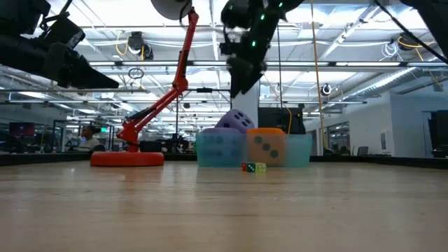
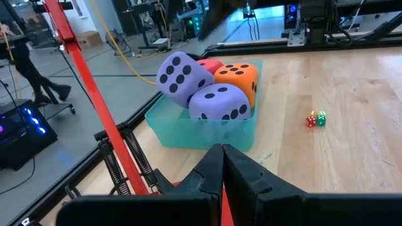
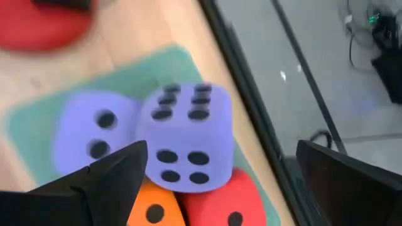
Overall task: Pick & Place Dice
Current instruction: Put the light green small die into the green bin
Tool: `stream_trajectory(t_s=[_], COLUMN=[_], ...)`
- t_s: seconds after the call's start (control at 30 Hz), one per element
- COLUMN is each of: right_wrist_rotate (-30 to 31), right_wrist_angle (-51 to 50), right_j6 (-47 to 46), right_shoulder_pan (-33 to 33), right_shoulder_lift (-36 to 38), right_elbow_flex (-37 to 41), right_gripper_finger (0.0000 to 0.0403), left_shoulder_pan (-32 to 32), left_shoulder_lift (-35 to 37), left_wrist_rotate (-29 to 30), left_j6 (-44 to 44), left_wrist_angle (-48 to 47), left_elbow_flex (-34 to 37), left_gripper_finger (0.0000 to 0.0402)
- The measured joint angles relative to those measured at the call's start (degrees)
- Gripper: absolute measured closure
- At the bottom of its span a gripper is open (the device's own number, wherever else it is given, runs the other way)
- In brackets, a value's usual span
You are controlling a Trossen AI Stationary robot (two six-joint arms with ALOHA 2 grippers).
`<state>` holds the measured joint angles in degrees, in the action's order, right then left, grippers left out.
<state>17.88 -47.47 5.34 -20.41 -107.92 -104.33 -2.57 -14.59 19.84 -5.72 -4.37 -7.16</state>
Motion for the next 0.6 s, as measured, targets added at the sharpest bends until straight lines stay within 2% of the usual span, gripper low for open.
stream_trajectory(t_s=[0.2, 0.3, 0.37, 0.47, 0.6], right_wrist_rotate=[-7.8, -7.4, -7.9, -8.8, -9.9], right_wrist_angle=[3.7, 6.1, 8.3, 10.9, 18.6], right_j6=[-0.4, -2.5, -4.7, -8.6, -15.9], right_shoulder_pan=[1.9, 3.6, 4.0, 4.7, 6.9], right_shoulder_lift=[8.6, 15.1, 20.1, 28.7, 41.1], right_elbow_flex=[-0.1, -0.1, 1.0, 8.5, 27.0], right_gripper_finger=[0.0011, 0.0023, 0.0046, 0.0099, 0.0194], left_shoulder_pan=[0.0, 0.0, 0.0, 0.0, 0.0], left_shoulder_lift=[0.0, 0.0, 0.0, 0.0, 0.0], left_wrist_rotate=[0.0, 0.0, 0.0, 0.0, 0.0], left_j6=[0.4, 0.5, 1.2, 3.7, 7.1], left_wrist_angle=[-0.2, -0.2, -0.2, -0.2, -0.1], left_elbow_flex=[0.0, 0.0, 0.0, 0.0, 0.0], left_gripper_finger=[0.038, 0.038, 0.038, 0.038, 0.038])
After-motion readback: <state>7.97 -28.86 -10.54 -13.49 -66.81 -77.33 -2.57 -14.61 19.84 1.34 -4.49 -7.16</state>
